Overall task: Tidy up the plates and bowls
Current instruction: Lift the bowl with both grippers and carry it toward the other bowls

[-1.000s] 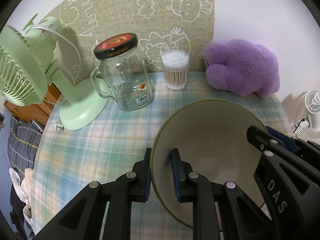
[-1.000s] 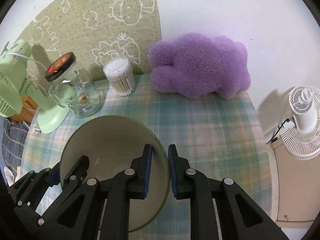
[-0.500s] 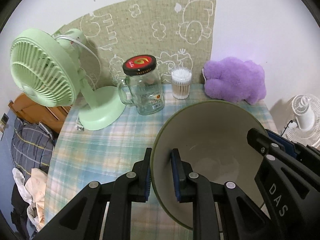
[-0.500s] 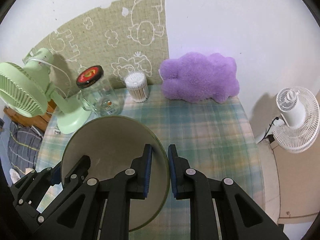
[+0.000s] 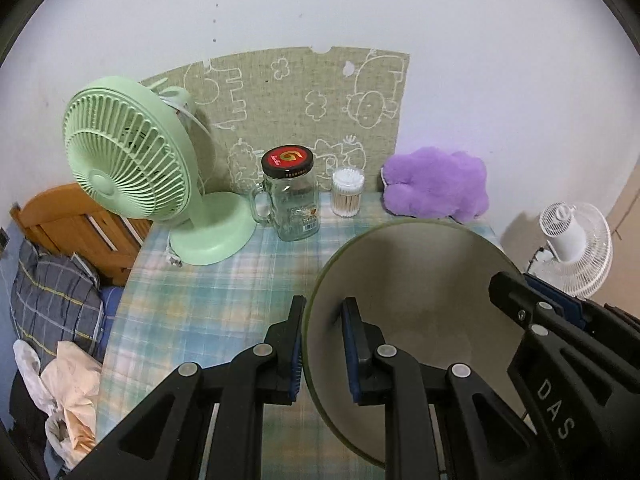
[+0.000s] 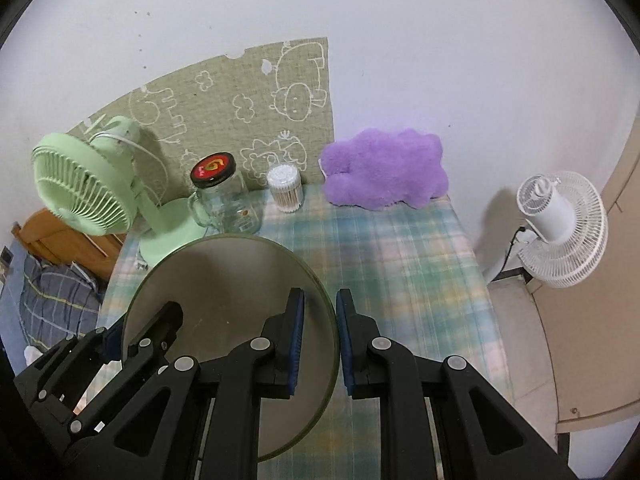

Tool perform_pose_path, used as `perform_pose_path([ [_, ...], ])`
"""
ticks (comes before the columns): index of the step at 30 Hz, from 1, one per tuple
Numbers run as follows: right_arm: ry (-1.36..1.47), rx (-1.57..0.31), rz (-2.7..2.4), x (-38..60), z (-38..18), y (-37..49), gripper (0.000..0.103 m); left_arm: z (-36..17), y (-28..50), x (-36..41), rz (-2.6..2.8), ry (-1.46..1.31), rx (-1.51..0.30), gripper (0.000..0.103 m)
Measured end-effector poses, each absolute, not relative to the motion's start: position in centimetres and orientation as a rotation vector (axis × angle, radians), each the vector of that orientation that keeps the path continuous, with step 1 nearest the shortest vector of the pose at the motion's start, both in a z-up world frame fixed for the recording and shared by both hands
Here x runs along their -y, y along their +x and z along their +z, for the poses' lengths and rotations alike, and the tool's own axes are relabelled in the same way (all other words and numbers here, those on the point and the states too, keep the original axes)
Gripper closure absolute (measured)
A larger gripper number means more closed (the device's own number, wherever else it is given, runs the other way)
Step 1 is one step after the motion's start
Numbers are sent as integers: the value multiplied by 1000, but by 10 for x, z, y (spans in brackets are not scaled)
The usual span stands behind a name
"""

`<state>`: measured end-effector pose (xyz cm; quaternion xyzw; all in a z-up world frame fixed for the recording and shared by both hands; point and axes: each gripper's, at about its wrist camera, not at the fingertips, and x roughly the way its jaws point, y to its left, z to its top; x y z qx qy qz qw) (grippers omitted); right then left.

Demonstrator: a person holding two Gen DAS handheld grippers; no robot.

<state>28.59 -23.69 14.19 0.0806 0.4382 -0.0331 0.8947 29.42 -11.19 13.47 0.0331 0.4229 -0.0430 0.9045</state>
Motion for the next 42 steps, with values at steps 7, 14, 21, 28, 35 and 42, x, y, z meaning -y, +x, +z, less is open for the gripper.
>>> perform_pose_path([
  [7,163,-916,-90,222,145,244,83,136,258,104,-116,113,-858,88],
  [14,172,-929,-94,209,140,201,83,132,216,90,-132,118,-864,88],
  [21,187,-956,-90,195,132,160,83,125,179,77,-149,132,-869,88],
  [28,180,-982,-71,181,123,126,83,113,154,67,-172,123,-902,88],
  [35,182,-1025,-87,175,104,109,83,92,137,64,-193,142,-933,88],
  [42,192,-1083,-103,171,80,98,83,69,129,61,-207,156,-987,87],
])
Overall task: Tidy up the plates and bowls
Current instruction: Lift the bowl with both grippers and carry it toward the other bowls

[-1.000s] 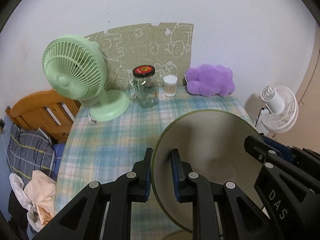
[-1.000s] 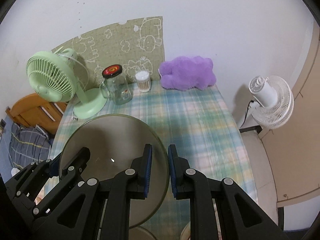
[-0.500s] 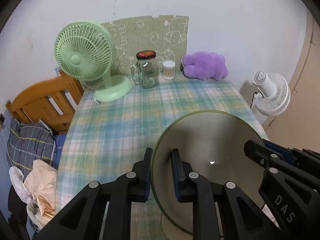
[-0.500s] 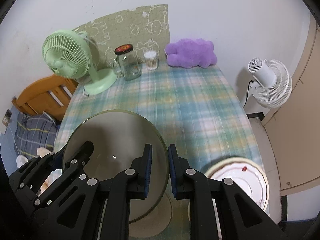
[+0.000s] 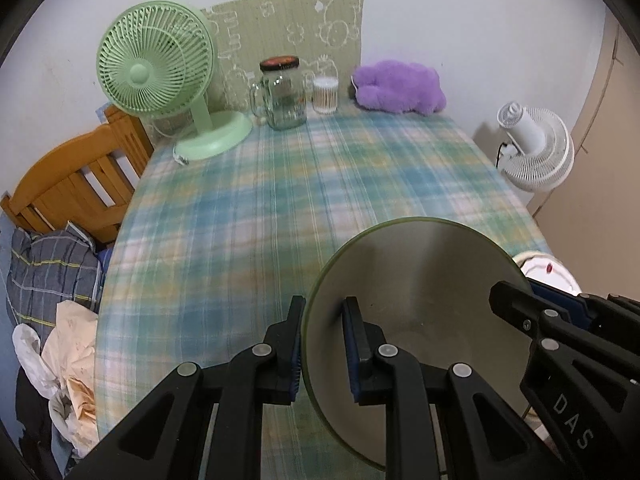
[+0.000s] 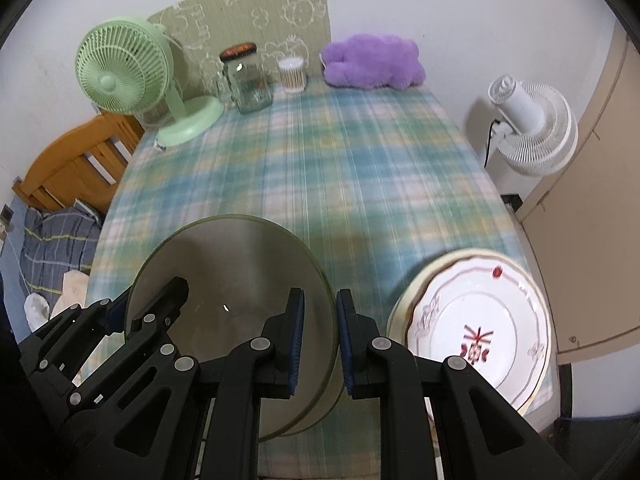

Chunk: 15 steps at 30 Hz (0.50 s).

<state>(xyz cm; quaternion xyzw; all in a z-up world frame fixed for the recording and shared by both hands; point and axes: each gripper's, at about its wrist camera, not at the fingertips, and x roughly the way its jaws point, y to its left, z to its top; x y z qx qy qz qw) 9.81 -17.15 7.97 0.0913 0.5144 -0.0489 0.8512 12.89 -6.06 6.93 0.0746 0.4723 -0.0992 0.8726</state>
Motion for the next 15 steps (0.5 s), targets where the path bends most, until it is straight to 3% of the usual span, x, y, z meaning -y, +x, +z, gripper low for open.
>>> perform_pose_path([
  [15,178,-1165,-129,169,46,95,83,28,124,66,-218,180,-1103,87],
])
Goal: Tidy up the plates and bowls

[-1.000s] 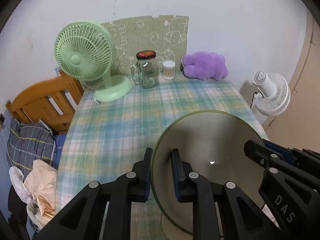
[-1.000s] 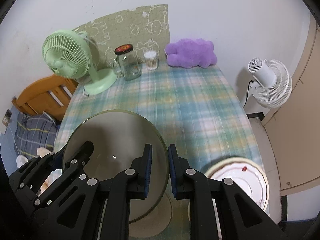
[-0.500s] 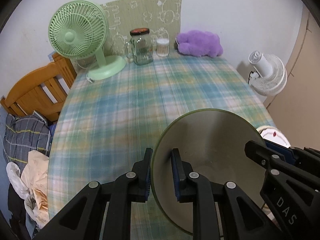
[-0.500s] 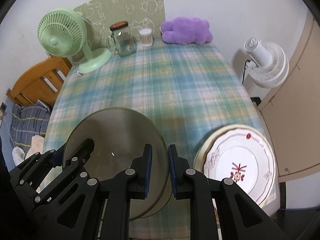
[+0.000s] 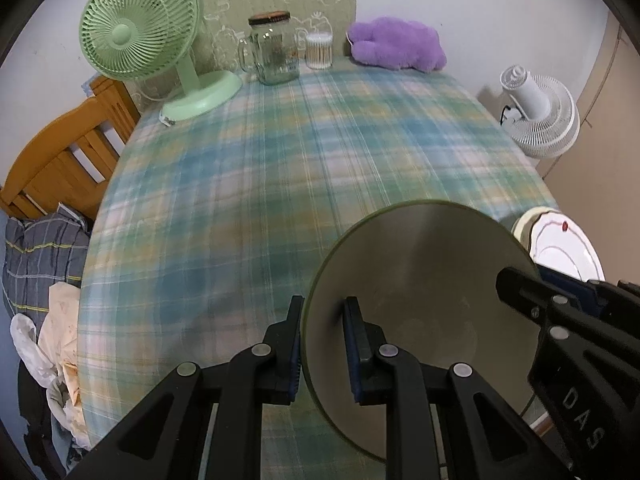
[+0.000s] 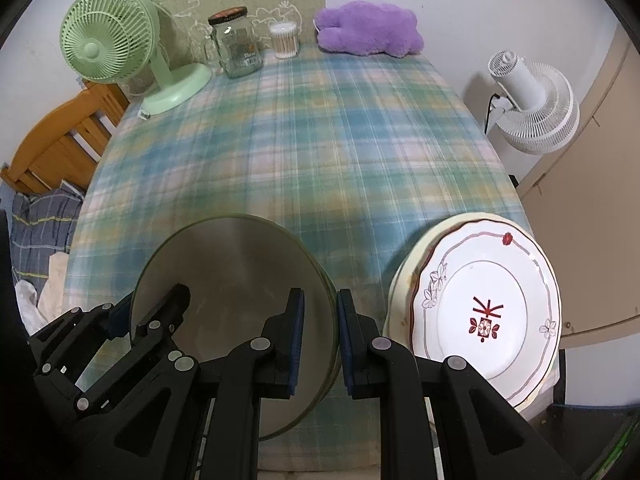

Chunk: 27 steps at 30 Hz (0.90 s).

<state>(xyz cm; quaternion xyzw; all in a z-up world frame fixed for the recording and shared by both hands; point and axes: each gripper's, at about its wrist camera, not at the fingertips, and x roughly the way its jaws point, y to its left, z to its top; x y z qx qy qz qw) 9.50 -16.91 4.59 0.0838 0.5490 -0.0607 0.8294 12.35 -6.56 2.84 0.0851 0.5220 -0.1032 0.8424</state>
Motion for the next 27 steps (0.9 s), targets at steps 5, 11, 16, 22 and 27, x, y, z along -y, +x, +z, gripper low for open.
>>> perform_pose_path([
  [5,165,-1163,-134,172,43,93,83,23,118,72,-220,227,-1094,87],
  [11,168,-1151,-118,173,42,92,84,27,114,65,-217,191,-1089,85],
  [16,165,-1147,-109,172,47,86,84,32,109,65,-248,177,-1091,58],
  [22,167,-1150,-98,171,53,76,83,40,101,61,-302,146,-1098,26],
  [27,188,-1169,-73,175,51,72,66,41,99,63,-313,123,-1104,18],
])
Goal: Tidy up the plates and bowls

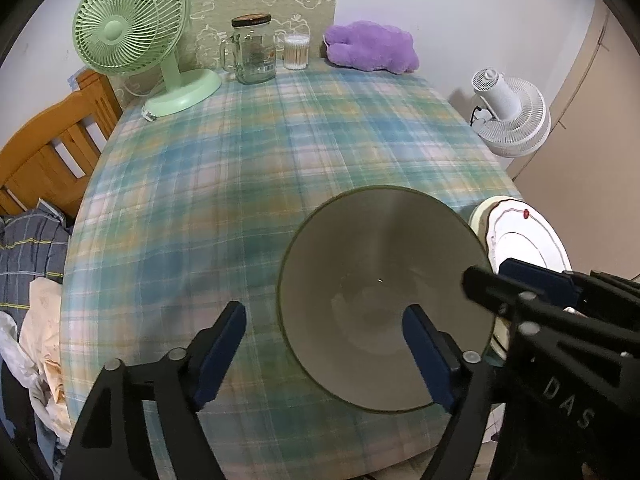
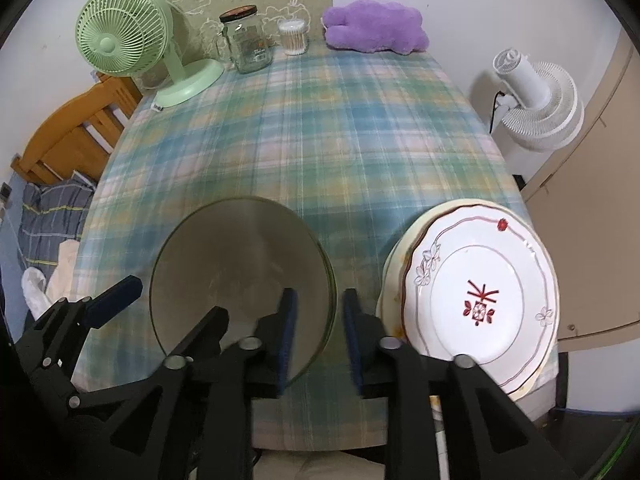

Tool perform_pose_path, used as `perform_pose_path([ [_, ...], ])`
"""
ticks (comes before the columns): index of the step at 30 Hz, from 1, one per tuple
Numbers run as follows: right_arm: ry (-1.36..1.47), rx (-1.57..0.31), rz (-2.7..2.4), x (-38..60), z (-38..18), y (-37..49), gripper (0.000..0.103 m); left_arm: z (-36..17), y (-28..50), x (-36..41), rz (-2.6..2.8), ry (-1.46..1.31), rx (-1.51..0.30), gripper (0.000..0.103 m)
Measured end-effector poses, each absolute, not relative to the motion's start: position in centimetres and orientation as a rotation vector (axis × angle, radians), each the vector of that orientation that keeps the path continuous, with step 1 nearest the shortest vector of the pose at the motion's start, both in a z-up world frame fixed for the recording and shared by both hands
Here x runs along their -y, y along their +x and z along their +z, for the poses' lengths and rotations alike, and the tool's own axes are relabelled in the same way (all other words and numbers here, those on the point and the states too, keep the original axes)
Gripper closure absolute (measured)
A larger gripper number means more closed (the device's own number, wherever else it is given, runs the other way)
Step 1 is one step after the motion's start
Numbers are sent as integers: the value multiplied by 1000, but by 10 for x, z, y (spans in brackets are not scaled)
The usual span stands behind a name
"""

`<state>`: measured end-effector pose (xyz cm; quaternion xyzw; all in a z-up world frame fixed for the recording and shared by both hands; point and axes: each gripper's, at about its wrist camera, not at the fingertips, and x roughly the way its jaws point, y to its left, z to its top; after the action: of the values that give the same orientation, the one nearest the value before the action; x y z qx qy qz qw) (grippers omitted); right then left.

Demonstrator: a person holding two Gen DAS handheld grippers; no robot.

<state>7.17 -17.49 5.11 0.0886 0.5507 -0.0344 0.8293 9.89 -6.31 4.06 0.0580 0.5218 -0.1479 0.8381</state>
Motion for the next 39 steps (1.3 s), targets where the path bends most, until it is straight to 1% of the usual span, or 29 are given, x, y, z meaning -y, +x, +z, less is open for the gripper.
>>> perform_pose_path([
  [1,194,-1173,-67,176,50,72,59,40,99,64,-314,122,-1107,17],
  [3,205,-1178,-49,179,47,72,51,38,99,68,-312,125,-1114,16],
  [4,211,-1183,-40,180,45,73,48,38,99,69,-309,126,-1117,15],
  [6,222,-1193,-26,183,41,76,48,35,100,72,-296,132,-1125,15],
  [23,332,-1343,176,197,-14,114,49,8,114,72,-108,82,-1220,14],
  [25,335,-1353,195,195,-18,118,52,7,115,72,-94,79,-1221,14],
  [27,337,-1361,215,194,-21,120,60,5,115,72,-89,77,-1224,14],
  [28,336,-1366,222,193,-22,121,62,3,115,72,-86,76,-1227,14],
  [39,323,-1381,203,189,-22,125,62,-6,123,58,-149,21,-1245,15],
])
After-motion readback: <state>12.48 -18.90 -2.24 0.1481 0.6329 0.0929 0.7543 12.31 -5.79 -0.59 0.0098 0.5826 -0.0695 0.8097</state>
